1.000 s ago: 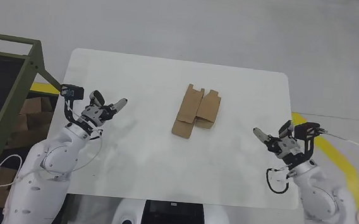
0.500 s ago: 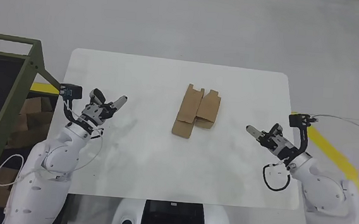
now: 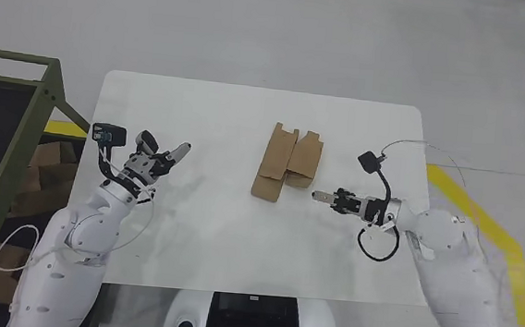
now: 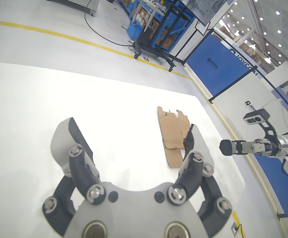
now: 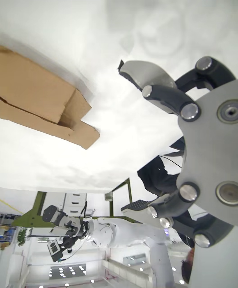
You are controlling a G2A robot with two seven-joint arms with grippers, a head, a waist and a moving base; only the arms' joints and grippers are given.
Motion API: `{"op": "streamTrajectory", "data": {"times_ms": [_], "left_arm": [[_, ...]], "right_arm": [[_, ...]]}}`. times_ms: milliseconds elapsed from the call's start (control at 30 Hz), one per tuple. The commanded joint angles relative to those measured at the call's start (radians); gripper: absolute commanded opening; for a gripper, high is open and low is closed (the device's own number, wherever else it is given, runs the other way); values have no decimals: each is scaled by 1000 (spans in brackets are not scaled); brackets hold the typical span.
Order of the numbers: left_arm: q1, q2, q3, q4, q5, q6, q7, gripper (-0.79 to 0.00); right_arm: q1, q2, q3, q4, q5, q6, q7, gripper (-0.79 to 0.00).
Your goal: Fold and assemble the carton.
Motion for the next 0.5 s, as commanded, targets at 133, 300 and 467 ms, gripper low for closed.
{"op": "streamTrajectory", "data": {"times_ms": [133,300,467], "left_arm": [[-7,-1,11,7,-6,2,7,0],[-7,-1,11,7,-6,2,7,0],[-7,-1,11,7,-6,2,7,0]], "right_arm": [[123,-19,-81,180,62,-15,-47,0],[179,-35,-106,313,131,-73,-168,0],[241,-56,-149,460,235,-157,-188,0]]}}
